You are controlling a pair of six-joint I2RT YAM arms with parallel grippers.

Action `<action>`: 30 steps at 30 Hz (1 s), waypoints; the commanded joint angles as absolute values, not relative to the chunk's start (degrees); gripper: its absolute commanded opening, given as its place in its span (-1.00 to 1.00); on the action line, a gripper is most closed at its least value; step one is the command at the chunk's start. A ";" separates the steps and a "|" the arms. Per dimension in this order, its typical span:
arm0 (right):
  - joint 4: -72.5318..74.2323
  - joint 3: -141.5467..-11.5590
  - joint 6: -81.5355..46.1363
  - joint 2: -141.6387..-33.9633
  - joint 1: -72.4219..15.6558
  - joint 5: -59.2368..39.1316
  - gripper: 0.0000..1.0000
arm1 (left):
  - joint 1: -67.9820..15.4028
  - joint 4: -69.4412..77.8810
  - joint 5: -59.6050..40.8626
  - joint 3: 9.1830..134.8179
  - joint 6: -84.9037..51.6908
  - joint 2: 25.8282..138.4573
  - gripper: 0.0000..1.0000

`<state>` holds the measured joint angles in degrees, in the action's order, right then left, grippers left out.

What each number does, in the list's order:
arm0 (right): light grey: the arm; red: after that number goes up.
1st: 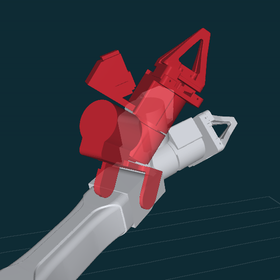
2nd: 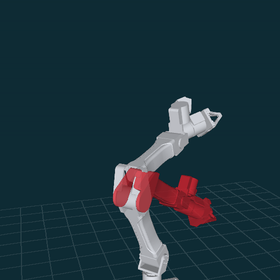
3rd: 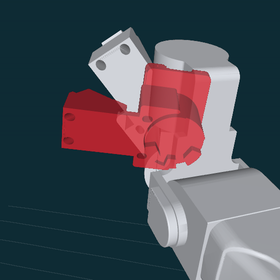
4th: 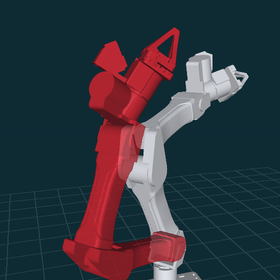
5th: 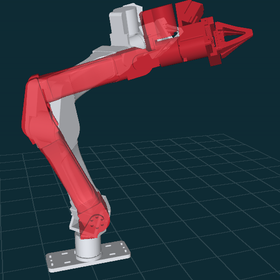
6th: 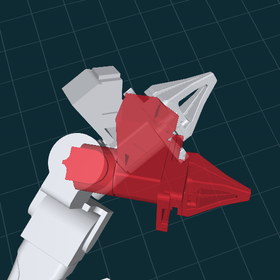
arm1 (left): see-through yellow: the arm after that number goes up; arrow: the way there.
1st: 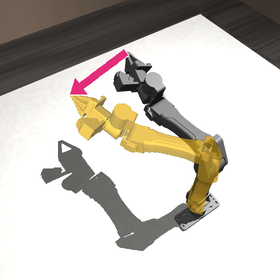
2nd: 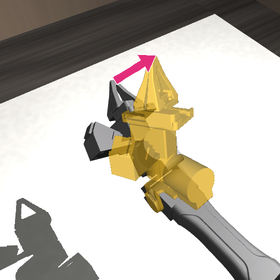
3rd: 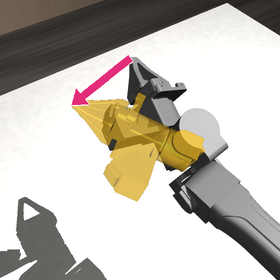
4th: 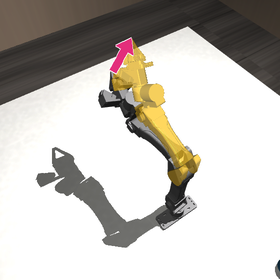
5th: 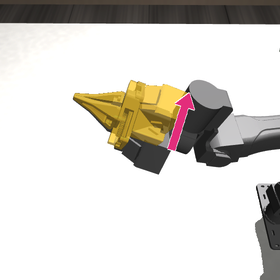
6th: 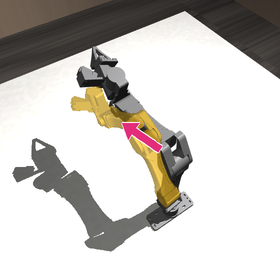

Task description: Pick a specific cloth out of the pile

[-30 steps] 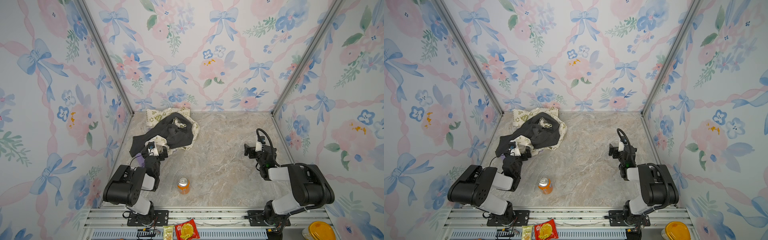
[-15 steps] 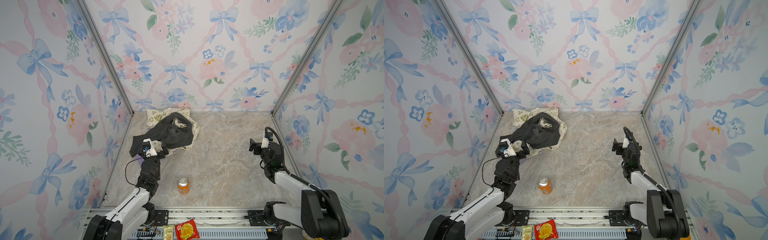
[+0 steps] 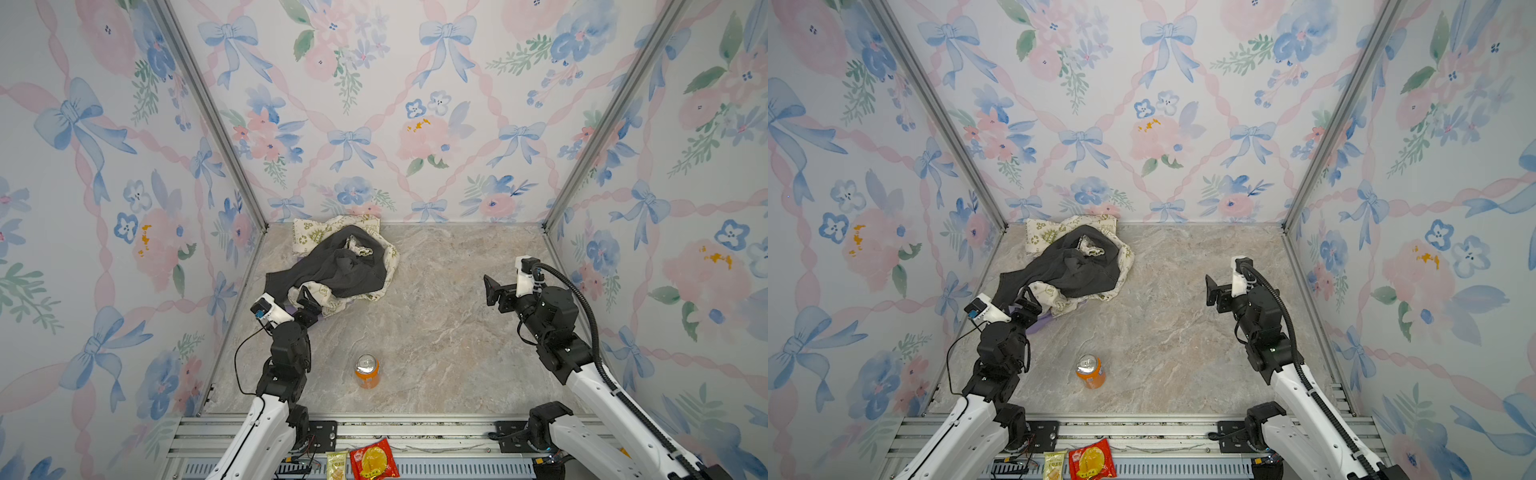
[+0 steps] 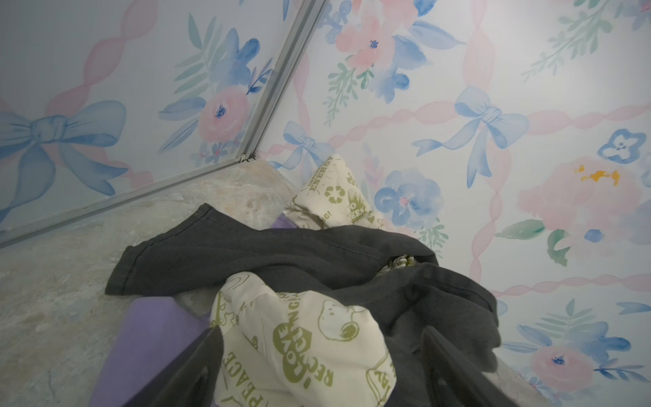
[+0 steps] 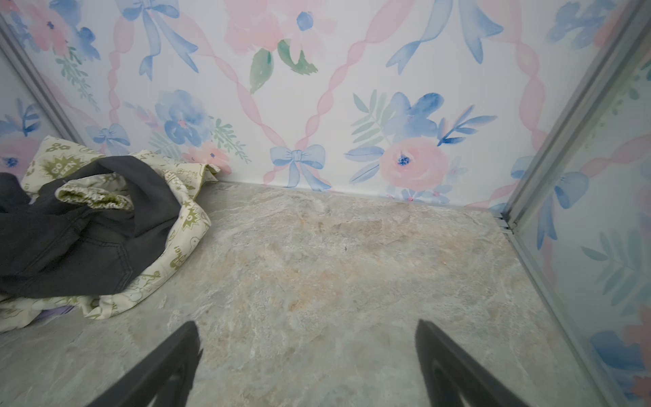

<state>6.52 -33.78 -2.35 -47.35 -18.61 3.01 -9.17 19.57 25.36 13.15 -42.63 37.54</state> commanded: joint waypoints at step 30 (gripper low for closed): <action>-4.43 -37.84 -1.85 -45.89 -30.90 4.83 0.94 | -2.21 17.71 19.84 15.89 -59.44 65.50 0.29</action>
